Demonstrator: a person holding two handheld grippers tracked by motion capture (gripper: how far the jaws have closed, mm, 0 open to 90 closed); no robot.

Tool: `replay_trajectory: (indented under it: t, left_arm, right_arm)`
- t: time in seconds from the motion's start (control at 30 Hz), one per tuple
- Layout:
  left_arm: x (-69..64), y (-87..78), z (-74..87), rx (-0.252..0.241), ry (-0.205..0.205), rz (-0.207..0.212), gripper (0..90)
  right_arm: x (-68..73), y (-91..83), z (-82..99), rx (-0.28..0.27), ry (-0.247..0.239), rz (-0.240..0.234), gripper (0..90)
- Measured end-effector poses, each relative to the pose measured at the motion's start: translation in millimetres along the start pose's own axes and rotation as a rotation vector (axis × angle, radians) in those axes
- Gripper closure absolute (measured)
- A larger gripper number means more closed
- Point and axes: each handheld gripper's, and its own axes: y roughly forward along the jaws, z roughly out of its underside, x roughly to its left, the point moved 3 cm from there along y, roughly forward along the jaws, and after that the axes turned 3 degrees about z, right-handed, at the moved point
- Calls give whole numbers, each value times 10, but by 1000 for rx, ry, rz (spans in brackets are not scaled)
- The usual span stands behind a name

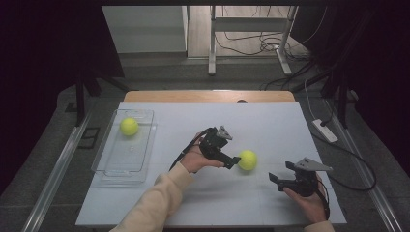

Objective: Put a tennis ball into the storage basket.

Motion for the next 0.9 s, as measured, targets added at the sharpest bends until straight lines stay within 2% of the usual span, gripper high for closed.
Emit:
replay_trajectory:
  t: [0.3, 0.5, 0.9]
  left_arm:
    - [-52, 130, -81, 16, 16, 19, 92]
    - [-68, 183, -89, 26, 18, 25, 90]
    - [-123, 345, -105, 49, 31, 64, 83]
  right_arm:
    - [9, 6, -2, 1, -5, -2, 143]
    - [1, 14, -5, 1, -5, -2, 143]
    - [-6, 23, -5, 6, -9, 4, 144]
